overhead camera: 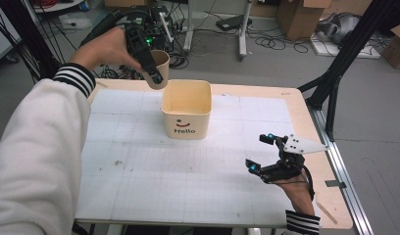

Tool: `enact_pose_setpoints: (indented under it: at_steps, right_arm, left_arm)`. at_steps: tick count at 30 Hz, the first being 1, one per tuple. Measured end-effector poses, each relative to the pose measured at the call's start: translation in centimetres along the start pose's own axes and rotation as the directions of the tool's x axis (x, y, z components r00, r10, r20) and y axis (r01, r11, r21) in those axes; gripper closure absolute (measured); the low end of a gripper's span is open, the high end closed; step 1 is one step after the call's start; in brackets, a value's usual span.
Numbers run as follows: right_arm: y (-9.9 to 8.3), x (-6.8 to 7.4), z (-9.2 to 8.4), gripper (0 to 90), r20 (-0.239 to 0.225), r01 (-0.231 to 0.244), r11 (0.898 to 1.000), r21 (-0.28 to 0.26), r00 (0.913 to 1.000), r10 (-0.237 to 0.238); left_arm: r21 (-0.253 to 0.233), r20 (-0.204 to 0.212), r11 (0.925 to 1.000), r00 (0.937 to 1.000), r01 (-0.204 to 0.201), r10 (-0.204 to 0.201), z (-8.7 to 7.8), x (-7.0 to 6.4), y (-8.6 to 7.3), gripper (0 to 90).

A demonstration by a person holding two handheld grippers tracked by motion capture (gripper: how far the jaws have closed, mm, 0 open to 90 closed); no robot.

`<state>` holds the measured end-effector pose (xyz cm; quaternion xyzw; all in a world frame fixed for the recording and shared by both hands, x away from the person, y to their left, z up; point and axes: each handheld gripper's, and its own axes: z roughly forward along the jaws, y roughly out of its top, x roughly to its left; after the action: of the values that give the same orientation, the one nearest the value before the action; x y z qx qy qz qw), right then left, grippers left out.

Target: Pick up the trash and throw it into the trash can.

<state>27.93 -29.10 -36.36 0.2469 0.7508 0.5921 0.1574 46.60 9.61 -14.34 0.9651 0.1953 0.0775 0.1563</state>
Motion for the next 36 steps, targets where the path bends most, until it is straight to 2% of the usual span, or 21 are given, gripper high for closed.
enact_pose_setpoints:
  at_steps: [1,10,18,36]
  right_arm:
    - [0.0,0.0,0.0,0.2,0.000,-0.001,1.000,-0.001,1.0000,0.001]
    - [0.0,-0.1,0.0,0.2,0.004,0.005,1.000,-0.004,1.0000,-0.005]
    - [0.0,0.0,-0.1,0.2,0.004,0.000,1.000,-0.005,1.0000,0.000]
    - [-0.1,-0.1,-0.2,0.2,0.009,-0.002,1.000,-0.006,1.0000,0.002]
  left_arm:
    - [-0.010,0.001,0.9999,1.0000,0.002,-0.002,0.1,0.0,0.3,34.7]
    - [0.008,0.002,0.9995,0.9996,-0.030,0.030,0.9,0.0,2.9,34.6]
    - [-0.016,0.010,0.9995,0.9996,-0.028,0.028,1.4,0.2,4.7,34.6]
    - [-0.048,0.023,0.9987,0.9996,-0.017,0.018,2.7,1.4,6.5,34.6]
